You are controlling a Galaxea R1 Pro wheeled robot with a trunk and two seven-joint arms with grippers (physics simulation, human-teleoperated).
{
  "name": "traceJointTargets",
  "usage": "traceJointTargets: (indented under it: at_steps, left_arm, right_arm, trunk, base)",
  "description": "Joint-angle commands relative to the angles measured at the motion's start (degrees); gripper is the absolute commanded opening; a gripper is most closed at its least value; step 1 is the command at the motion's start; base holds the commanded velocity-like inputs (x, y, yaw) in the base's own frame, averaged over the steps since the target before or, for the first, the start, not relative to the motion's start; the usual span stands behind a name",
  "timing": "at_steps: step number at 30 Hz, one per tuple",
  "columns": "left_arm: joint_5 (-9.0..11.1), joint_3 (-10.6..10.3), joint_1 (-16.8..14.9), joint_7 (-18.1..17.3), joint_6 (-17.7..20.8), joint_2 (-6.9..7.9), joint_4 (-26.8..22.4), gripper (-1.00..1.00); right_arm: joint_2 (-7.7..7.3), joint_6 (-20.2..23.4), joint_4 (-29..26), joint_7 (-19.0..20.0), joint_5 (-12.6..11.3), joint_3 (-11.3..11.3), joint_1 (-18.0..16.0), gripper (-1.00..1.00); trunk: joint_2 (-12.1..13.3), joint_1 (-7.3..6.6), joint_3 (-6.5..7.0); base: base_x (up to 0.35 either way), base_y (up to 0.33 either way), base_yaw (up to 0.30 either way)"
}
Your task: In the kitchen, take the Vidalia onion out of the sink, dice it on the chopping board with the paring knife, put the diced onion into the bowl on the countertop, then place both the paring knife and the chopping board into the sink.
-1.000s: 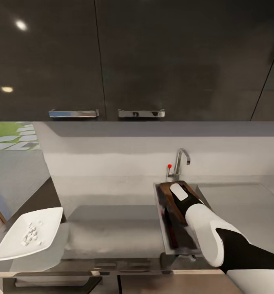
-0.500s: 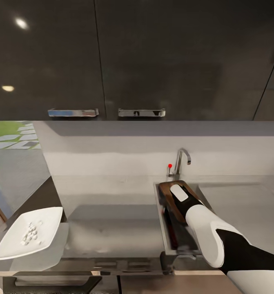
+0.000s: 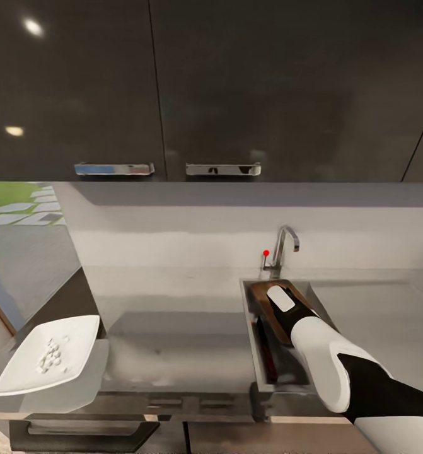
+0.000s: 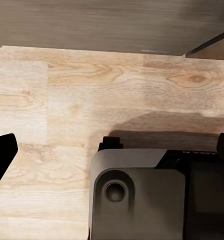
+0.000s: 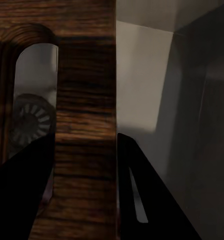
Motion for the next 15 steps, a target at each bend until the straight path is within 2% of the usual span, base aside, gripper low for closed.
traceJointTargets:
  at_steps: [1,6,15]
  left_arm:
    - [0.39,-0.17,-0.12,0.04,-0.44,-0.01,0.26,1.0]
    - [0.39,-0.17,-0.12,0.03,-0.44,-0.01,0.26,1.0]
    - [0.39,-0.17,-0.12,0.05,-0.44,-0.01,0.26,1.0]
  right_arm:
    - [-0.26,-0.41,-0.07,-0.05,-0.46,0.29,-0.05,-1.0]
    - [-1.67,-0.41,-0.05,-0.03,-0.5,0.32,0.03,-1.0]
    - [-1.96,-0.41,0.01,-0.01,-0.5,0.37,0.03,-1.0]
  trunk:
    - [-0.14,0.03,-0.22]
    - [-0.14,0.03,-0.67]
    - [-0.14,0.03,-1.49]
  base:
    - [0.0,0.0,0.003]
    - [0.0,0.0,0.0]
    - [0.0,0.0,0.0]
